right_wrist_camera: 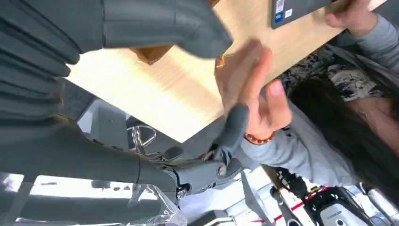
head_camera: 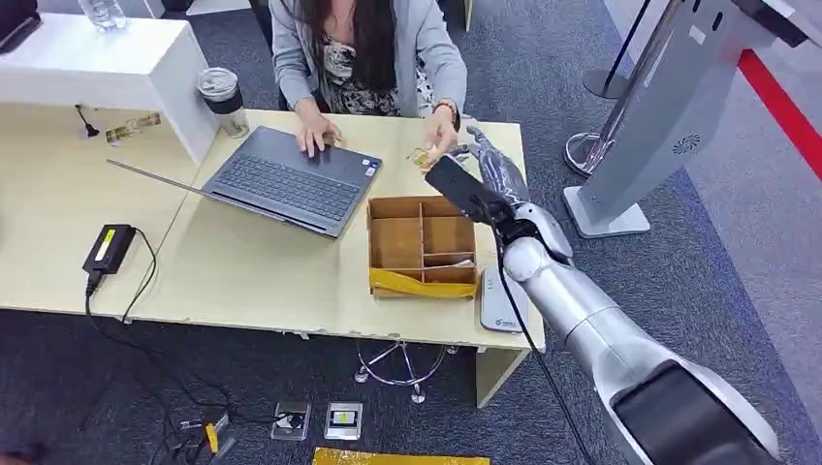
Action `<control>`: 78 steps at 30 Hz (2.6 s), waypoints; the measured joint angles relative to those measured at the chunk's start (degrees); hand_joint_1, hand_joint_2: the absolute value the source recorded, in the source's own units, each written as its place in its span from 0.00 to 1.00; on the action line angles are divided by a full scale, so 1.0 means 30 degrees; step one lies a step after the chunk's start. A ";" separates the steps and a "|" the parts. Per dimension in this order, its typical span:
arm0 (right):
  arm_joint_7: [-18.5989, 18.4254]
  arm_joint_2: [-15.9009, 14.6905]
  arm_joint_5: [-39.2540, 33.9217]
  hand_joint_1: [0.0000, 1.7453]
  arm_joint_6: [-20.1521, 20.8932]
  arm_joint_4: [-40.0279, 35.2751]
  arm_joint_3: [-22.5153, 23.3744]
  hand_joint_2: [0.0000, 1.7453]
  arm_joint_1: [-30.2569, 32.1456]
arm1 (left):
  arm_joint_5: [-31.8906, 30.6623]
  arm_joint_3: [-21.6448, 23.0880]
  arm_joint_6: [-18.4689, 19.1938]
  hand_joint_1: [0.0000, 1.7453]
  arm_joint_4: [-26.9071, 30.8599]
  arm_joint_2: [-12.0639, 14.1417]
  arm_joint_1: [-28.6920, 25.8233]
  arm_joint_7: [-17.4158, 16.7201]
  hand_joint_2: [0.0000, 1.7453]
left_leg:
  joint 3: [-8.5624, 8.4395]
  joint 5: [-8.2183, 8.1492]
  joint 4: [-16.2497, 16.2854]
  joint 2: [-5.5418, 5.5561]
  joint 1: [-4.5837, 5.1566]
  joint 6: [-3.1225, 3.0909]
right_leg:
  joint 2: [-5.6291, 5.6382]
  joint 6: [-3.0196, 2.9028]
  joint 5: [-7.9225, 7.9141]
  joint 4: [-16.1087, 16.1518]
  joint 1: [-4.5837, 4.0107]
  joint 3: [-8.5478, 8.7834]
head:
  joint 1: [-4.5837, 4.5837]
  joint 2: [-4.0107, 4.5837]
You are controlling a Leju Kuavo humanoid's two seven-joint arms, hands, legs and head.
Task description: Pass the card to the sensor for recognition and then transmit it.
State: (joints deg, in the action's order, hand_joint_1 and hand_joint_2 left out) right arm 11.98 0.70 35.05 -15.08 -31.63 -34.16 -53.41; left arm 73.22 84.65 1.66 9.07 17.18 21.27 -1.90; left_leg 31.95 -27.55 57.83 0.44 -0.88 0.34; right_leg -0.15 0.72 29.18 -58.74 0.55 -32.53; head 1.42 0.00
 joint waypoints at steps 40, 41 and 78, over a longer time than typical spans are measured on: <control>-0.9093 -0.9078 0.5745 0.00 0.5726 -2.1434 0.1150 1.00 0.9013 | 0.0918 -0.0823 -0.0095 0.00 -0.0022 0.1042 -0.2080 0.1836 0.00 | -0.0016 -0.0043 -0.0005 -0.0093 -0.0004 -0.0021 | 0.0055 -0.0003 0.0002 0.0022 -0.0005 0.0002 | 0.0000 0.0000; -0.9036 -0.9041 0.6229 0.00 0.5698 -2.1406 0.1035 1.00 0.9155 | 0.0868 -0.0823 -0.0124 0.00 -0.0022 0.1035 -0.2063 0.1822 0.00 | -0.0012 -0.0042 -0.0006 -0.0092 -0.0003 -0.0022 | 0.0055 -0.0002 0.0002 0.0022 -0.0003 0.0001 | 0.0000 0.0000; -0.8103 -0.2245 0.9633 0.00 0.4087 -1.2874 -0.1676 1.00 0.7017 | 0.1034 -0.0962 -0.0197 0.00 -0.0015 0.0838 -0.1945 0.1713 0.00 | 0.0009 -0.0035 -0.0010 -0.0084 -0.0007 -0.0016 | 0.0047 -0.0006 0.0005 0.0014 -0.0008 -0.0009 | 0.0000 0.0000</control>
State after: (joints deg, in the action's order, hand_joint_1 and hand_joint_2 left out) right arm -12.33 -6.03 63.95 -2.82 -70.25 -39.19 -32.36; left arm 76.32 81.77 1.07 9.03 19.69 15.44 3.23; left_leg 31.98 -27.66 57.80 0.19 -0.90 0.30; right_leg -0.01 0.70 29.19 -58.70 0.53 -32.56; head 1.42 0.00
